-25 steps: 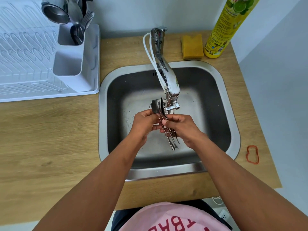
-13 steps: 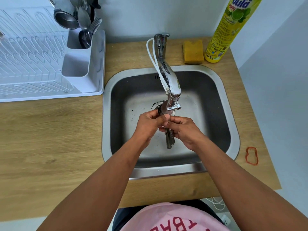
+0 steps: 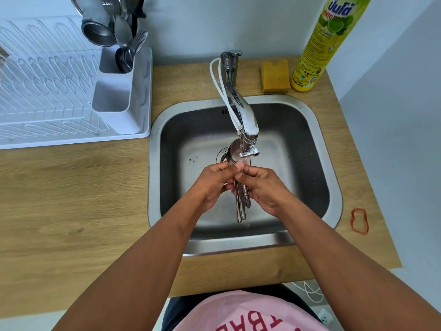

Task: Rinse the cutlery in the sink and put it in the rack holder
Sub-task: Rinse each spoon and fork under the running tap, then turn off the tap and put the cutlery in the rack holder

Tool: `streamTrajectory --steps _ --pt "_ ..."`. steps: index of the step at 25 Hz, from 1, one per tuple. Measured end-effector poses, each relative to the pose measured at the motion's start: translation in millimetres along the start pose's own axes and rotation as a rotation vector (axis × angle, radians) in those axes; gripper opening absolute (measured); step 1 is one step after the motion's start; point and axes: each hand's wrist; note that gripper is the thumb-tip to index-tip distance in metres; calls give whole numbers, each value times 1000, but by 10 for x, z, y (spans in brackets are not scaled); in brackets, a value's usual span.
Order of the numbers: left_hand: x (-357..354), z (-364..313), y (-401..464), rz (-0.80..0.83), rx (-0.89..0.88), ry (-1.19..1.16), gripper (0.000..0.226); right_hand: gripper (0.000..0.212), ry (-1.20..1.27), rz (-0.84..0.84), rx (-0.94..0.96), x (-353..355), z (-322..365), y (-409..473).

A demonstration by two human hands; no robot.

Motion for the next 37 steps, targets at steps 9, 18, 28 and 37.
streamTrajectory --steps 9,18,28,37 --pt "94 48 -65 -1 37 25 26 12 -155 -33 12 -48 -5 -25" --pt "104 17 -60 -22 32 -86 14 12 -419 11 -17 -66 245 -61" --pt "221 -173 -66 -201 -36 -11 19 27 -945 -525 643 75 1405 32" --pt "296 -440 -158 -220 -63 -30 13 30 -1656 -278 634 -445 2294 769"
Point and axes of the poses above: each hand's wrist, its own y-axis towards the middle knuckle, its own x-axis out of the back of the hand, z = x × y, and after that the axes turned 4 degrees about -y, right-handed
